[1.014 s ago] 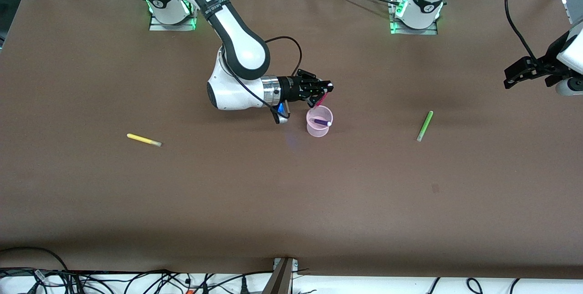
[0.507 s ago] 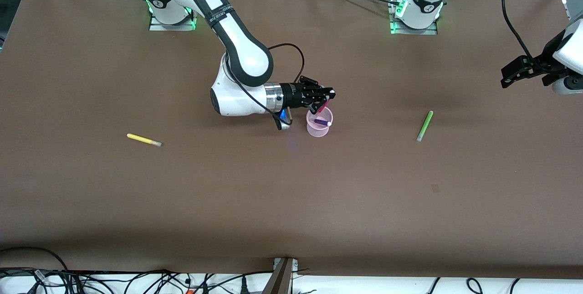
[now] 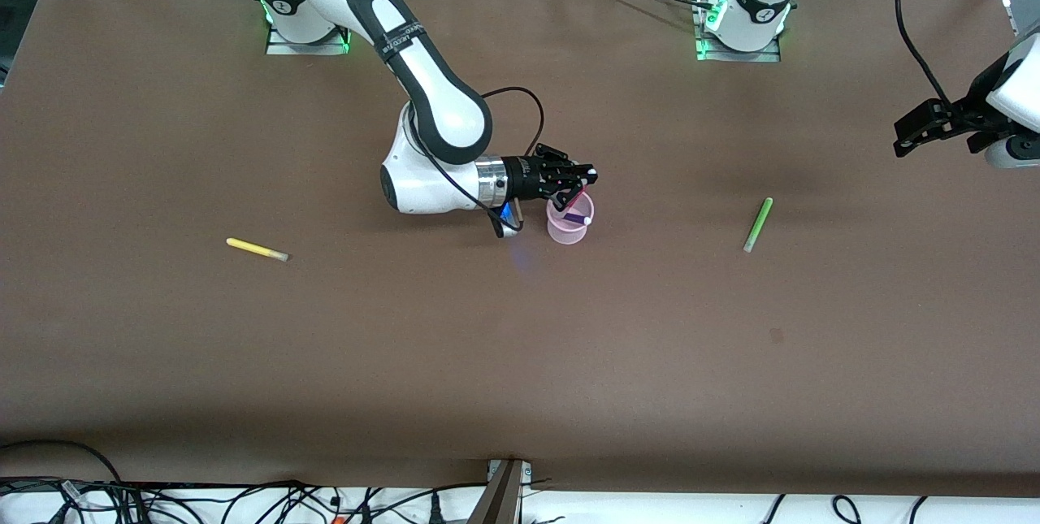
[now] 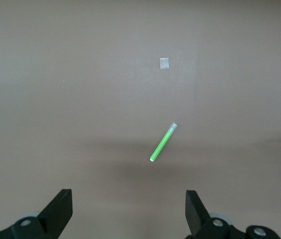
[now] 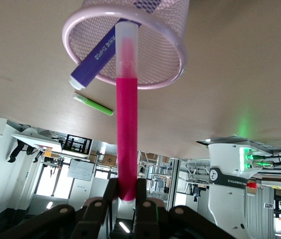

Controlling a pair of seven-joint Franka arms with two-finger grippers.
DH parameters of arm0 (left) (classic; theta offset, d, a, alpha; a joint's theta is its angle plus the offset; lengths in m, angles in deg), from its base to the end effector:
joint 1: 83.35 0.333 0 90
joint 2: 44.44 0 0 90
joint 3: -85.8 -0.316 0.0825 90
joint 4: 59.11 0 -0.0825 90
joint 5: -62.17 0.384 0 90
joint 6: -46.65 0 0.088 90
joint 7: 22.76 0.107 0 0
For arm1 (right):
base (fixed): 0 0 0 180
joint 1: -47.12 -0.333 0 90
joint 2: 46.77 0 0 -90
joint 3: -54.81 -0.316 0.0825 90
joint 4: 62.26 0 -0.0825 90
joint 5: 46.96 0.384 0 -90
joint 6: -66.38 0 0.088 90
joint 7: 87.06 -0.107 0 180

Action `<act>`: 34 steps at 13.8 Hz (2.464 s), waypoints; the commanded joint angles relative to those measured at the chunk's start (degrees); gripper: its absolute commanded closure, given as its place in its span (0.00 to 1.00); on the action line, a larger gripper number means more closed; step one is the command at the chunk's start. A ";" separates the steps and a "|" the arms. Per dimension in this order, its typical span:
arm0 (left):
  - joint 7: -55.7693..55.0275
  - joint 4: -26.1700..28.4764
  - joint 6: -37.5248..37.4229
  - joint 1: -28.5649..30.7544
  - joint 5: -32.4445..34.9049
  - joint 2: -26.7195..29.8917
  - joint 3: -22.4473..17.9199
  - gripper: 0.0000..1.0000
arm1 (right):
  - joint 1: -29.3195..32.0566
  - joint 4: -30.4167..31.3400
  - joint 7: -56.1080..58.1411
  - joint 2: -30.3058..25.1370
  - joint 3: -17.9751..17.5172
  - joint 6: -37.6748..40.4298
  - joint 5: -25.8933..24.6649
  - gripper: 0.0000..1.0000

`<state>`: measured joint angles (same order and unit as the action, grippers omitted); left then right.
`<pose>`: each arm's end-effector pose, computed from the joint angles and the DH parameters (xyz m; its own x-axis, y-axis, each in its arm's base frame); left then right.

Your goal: Organize pens into pink holder with both arms

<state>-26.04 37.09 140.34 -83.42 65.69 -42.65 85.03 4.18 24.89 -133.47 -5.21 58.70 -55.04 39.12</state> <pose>0.5483 0.0130 0.5962 0.9978 0.0653 -0.0092 0.0647 -0.9960 -0.0614 0.5267 0.4969 0.2535 0.3067 -0.3284 -0.8933 -0.9177 -0.3509 -0.1861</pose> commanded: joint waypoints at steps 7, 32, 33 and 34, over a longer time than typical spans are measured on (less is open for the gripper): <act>-0.41 -0.31 -0.35 0.07 0.53 0.41 0.16 0.00 | 0.13 -2.34 2.20 0.10 0.76 -0.40 -3.00 0.01; 0.29 -0.66 -0.26 0.07 -1.06 0.06 0.16 0.00 | 14.86 4.59 39.46 -36.62 9.23 26.94 -84.92 0.00; 0.38 -0.66 -0.26 0.07 -1.14 0.14 0.16 0.00 | 17.42 5.73 40.43 -38.04 7.46 27.02 -85.11 0.00; 0.29 -0.66 -0.35 0.07 -1.14 0.06 0.16 0.00 | 20.49 6.79 42.61 -39.18 5.87 26.85 -85.11 0.00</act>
<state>-26.01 36.86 140.37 -83.44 65.42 -42.66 85.10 18.96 26.84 -94.21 -39.58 69.14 -27.48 -44.69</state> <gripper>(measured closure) 0.000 0.004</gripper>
